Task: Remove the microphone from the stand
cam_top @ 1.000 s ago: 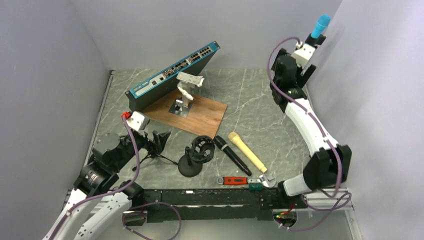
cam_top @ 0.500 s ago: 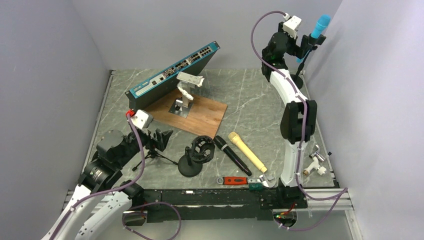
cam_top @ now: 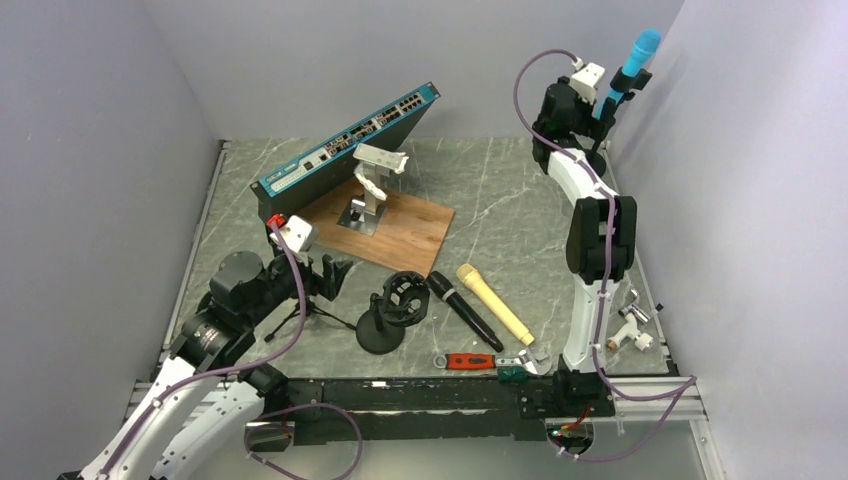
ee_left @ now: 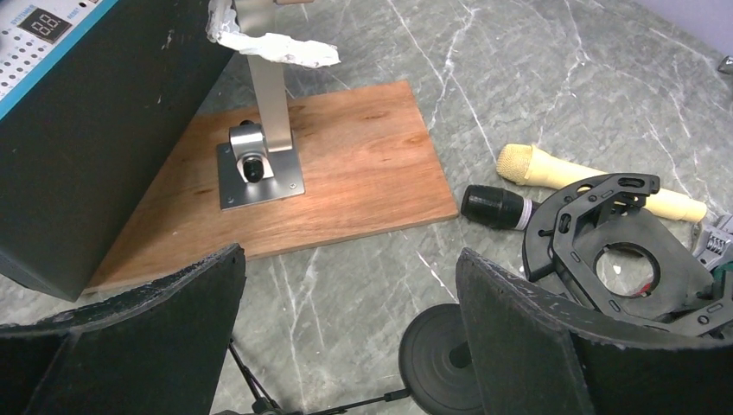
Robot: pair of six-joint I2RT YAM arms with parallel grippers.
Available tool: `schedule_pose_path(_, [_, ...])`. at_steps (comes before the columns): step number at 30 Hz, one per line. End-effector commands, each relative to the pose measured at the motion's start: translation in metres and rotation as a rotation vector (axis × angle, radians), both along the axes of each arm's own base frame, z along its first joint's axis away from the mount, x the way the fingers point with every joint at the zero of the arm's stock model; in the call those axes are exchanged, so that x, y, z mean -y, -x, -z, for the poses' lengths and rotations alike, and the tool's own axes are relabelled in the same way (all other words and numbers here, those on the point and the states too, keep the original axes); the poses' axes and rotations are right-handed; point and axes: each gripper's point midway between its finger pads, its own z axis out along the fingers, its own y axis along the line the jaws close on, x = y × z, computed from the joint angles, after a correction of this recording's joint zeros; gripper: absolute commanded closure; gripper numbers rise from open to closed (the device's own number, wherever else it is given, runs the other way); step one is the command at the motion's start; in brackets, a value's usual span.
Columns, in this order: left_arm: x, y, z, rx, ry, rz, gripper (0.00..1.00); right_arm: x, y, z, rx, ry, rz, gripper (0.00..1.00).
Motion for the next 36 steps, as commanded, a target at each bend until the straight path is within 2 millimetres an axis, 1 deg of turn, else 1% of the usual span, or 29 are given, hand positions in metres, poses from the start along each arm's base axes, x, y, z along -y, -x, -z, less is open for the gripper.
schedule_pose_path(1, [0.003,-0.007,-0.005,0.030,0.006,-0.001,0.06,0.010,-0.003,0.003,0.064,-0.053,-0.081,0.01])
schedule_pose_path(3, [0.003,-0.009,-0.002,0.018,-0.002,-0.005,0.06,0.021,-0.010,0.014,0.033,-0.038,-0.061,0.01])
schedule_pose_path(5, [0.001,-0.011,0.001,0.010,-0.010,-0.019,0.06,0.034,-0.014,0.023,0.028,-0.064,-0.043,0.01])
schedule_pose_path(6, [0.000,-0.012,0.001,0.008,-0.013,-0.028,0.07,0.046,-0.016,0.026,0.033,-0.077,-0.039,0.01])
schedule_pose_path(8, [-0.003,-0.014,0.004,0.002,-0.021,-0.048,0.07,0.057,-0.020,0.029,0.045,-0.087,-0.054,0.01])
schedule_pose_path(10, [-0.004,-0.015,0.006,0.018,-0.053,-0.045,0.07,0.056,-0.032,0.031,0.054,-0.063,-0.114,0.01])
schedule_pose_path(12, [-0.004,-0.017,0.008,0.014,-0.059,-0.045,0.07,0.051,-0.046,0.032,0.053,-0.022,-0.173,0.01])
schedule_pose_path(14, [-0.003,-0.018,0.011,0.005,-0.066,-0.044,0.07,0.052,-0.056,0.038,0.041,-0.010,-0.180,0.01])
schedule_pose_path(16, [-0.002,-0.020,0.015,-0.009,-0.073,-0.044,0.07,0.058,-0.065,0.042,0.037,-0.019,-0.169,0.03])
schedule_pose_path(18, [-0.001,-0.022,0.018,-0.022,-0.083,-0.043,0.07,0.056,-0.075,0.038,0.062,-0.019,-0.209,0.06])
schedule_pose_path(19, [0.000,-0.024,0.020,-0.027,-0.086,-0.043,0.08,0.053,-0.078,0.034,0.074,-0.009,-0.231,0.08])
schedule_pose_path(22, [0.002,-0.026,0.022,-0.035,-0.093,-0.043,0.08,0.052,-0.086,0.027,0.091,-0.009,-0.241,0.19])
schedule_pose_path(24, [0.003,-0.028,0.025,-0.044,-0.098,-0.042,0.08,0.052,-0.088,0.023,0.103,-0.012,-0.243,0.22])
schedule_pose_path(26, [0.003,-0.029,0.025,-0.046,-0.101,-0.042,0.08,0.050,-0.087,0.019,0.111,-0.013,-0.254,0.33])
schedule_pose_path(32, [0.004,-0.030,0.025,-0.047,-0.103,-0.041,0.08,0.037,-0.077,0.011,0.092,0.019,-0.270,0.49])
schedule_pose_path(36, [0.003,-0.029,0.022,-0.039,-0.096,-0.042,0.08,0.025,-0.069,0.008,0.068,0.044,-0.280,0.66])
